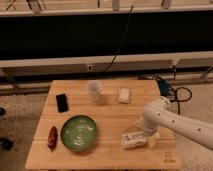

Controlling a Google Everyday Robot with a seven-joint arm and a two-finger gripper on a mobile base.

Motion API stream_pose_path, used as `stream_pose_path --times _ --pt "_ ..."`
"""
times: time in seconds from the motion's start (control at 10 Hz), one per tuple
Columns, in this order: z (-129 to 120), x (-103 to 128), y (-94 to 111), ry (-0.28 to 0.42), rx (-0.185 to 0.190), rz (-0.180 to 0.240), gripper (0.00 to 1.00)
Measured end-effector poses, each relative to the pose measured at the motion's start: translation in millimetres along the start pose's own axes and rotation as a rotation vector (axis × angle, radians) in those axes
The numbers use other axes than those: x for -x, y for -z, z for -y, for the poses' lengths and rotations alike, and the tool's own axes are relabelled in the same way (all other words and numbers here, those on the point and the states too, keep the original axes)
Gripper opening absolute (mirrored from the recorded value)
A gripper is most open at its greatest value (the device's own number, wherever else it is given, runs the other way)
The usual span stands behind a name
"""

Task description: Stand the bottle upright

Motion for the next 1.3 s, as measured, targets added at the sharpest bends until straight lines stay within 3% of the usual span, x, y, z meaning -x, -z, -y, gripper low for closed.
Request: stream_pose_path --times 0.3,0.7,1.1,1.3 --pt "-11.2 -25.4 19.0 -0.097 -0.009 0.013 0.8" --pt "-18.0 -46.0 18.9 -0.179 -0.013 0.068 0.8" --pt "-20.4 -61.0 13.9 -0.256 -0.028 0.174 0.8" --pt "-21.6 -60.6 7.5 -0.274 -0.036 0.249 0.8"
